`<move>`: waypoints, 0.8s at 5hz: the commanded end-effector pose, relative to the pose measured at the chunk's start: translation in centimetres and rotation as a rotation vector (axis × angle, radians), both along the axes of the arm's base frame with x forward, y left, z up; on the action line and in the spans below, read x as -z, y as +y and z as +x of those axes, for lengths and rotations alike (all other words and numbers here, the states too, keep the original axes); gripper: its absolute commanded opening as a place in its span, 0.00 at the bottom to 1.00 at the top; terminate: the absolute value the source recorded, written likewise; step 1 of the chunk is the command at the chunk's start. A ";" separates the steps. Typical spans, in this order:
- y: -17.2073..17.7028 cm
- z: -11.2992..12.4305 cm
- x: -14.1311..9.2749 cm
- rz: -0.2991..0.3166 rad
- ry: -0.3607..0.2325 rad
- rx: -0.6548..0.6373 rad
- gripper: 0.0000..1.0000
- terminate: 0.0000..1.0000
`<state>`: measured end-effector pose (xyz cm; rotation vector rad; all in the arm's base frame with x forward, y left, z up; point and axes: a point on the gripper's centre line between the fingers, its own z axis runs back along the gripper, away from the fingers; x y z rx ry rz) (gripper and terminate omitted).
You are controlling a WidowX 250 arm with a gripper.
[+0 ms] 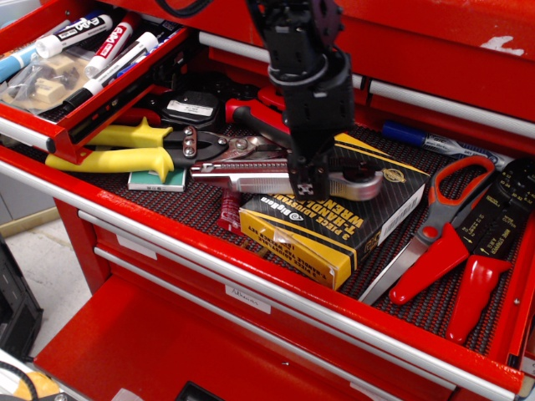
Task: Pick up box cutter and put into drawer
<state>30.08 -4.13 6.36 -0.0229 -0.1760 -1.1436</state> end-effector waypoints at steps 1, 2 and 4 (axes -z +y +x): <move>-1.5 -1.0 -6.8 0.220 -0.101 -0.106 0.00 0.00; 1.0 -0.7 -8.3 0.268 -0.172 -0.184 0.00 0.00; 9.2 1.6 -11.3 0.351 -0.214 -0.150 0.00 0.00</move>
